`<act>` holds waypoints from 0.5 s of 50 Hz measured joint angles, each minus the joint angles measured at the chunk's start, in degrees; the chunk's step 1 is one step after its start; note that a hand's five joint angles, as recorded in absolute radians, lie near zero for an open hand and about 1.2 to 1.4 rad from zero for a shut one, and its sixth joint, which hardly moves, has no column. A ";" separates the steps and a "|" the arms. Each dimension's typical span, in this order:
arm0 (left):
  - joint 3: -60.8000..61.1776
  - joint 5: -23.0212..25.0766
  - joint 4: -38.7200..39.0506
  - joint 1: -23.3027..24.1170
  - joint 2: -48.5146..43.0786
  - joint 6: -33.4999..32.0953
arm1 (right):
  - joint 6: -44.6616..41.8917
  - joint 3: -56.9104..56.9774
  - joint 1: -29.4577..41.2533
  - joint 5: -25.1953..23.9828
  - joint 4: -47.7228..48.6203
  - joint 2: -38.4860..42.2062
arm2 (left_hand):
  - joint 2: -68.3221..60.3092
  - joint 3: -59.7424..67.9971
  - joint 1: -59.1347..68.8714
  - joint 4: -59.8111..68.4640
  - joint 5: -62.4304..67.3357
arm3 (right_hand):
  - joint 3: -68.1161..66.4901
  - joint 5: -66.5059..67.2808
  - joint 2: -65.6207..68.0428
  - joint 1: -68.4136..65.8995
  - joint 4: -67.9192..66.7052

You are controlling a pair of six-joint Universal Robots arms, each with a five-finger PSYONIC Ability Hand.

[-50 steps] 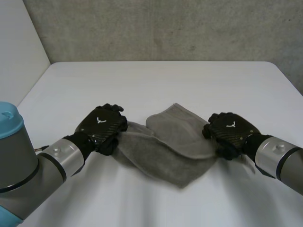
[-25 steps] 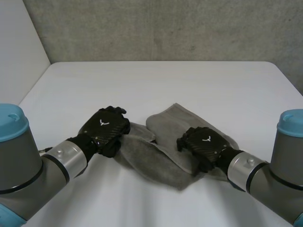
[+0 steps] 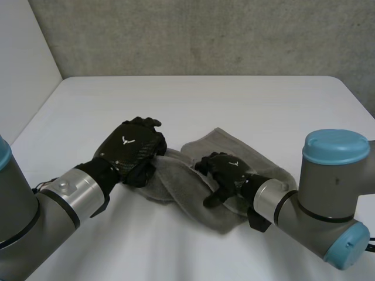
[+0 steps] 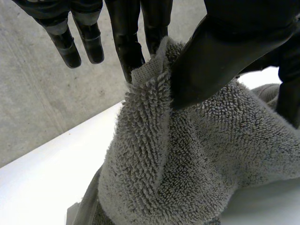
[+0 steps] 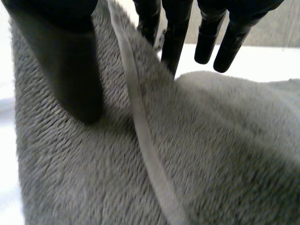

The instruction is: Fold the towel.

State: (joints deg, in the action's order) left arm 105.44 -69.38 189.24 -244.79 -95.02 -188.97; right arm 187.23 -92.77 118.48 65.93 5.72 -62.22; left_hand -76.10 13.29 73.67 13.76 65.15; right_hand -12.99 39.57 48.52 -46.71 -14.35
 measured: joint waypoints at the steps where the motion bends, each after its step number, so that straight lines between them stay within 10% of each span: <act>1: 0.05 0.00 0.02 -0.04 -0.01 -0.02 | 0.02 0.12 -0.06 -0.10 -0.07 0.25 | 0.00 0.00 0.00 0.00 0.00 | 0.00 2.72 3.52 -3.42 0.00; 6: 0.72 0.07 0.18 -0.75 -0.33 -0.20 | -0.26 -0.23 -1.29 -2.52 -0.75 -0.83 | 0.00 0.00 0.00 0.00 0.00 | 0.00 26.40 24.96 -28.46 0.00; 16: 1.43 0.56 0.42 -3.97 -0.83 -0.70 | -7.20 -2.48 -7.78 -6.63 -4.11 -13.34 | -0.12 0.00 0.00 0.00 0.00 | 0.00 27.00 25.00 -28.82 0.00; 25: 0.73 0.61 0.39 -4.27 -0.75 -0.67 | -18.91 -5.43 -9.72 -6.34 -10.91 -16.46 | -0.56 0.00 0.00 0.00 0.93 | 0.00 -1.42 -0.18 -1.89 0.00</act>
State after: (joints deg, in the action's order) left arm 106.18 -68.77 189.63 -249.06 -95.77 -189.64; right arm 168.32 -98.20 108.76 59.60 -5.19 -78.68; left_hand -76.66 13.29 73.67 13.76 66.08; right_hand -12.99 38.15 48.35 -48.59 -14.35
